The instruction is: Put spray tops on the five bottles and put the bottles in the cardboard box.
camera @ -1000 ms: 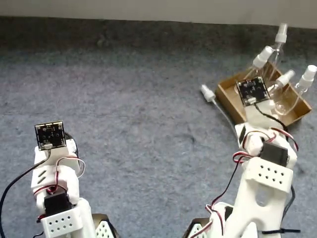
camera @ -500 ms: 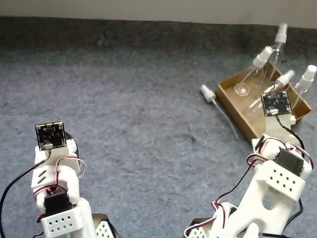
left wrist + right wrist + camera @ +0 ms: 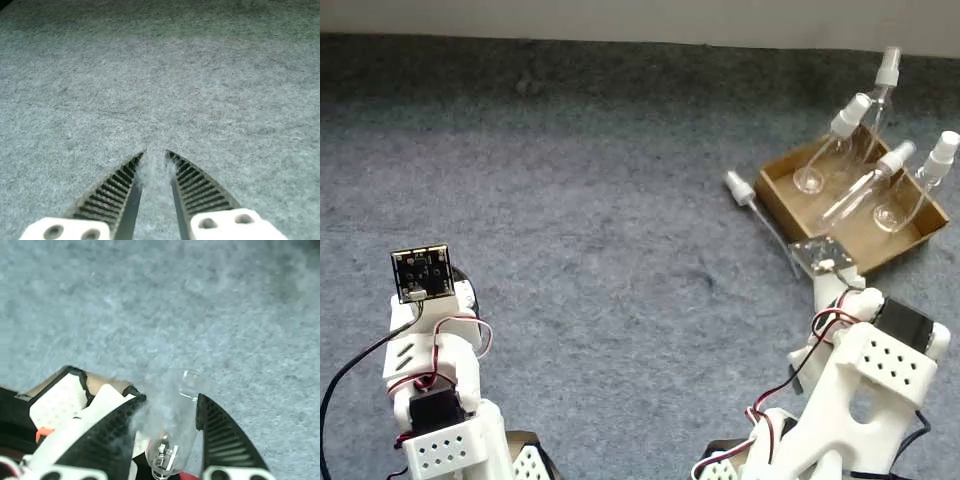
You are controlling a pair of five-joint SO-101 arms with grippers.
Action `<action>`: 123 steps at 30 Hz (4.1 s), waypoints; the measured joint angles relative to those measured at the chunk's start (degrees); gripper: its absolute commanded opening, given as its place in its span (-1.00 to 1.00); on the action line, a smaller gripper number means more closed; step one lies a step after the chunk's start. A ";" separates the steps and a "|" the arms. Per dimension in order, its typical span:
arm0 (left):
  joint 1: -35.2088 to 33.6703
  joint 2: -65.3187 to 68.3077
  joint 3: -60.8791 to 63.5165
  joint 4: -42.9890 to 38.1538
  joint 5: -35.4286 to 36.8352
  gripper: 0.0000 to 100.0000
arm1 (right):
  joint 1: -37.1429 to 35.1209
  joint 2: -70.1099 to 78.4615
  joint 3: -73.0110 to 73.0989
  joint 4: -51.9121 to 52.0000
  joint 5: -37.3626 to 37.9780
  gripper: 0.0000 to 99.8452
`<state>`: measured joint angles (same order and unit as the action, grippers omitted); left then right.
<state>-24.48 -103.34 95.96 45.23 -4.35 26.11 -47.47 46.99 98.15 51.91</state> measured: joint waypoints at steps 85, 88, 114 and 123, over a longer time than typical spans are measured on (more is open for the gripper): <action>0.00 0.00 0.09 0.00 0.00 -0.96 | -1.85 -0.18 15.21 -16.35 5.63 -0.82; 0.00 0.00 0.09 0.00 0.00 -0.96 | -6.68 -0.18 15.12 -16.35 2.20 -0.82; 0.00 0.00 0.09 0.00 0.00 -0.96 | -35.25 -0.09 15.21 -37.10 -19.52 -0.82; 0.00 0.00 0.09 0.00 0.00 -0.96 | -42.20 -0.09 15.21 -47.65 -21.80 -0.82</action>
<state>-24.48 -103.34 96.04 45.23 -4.35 -16.09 -47.56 62.20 50.51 30.11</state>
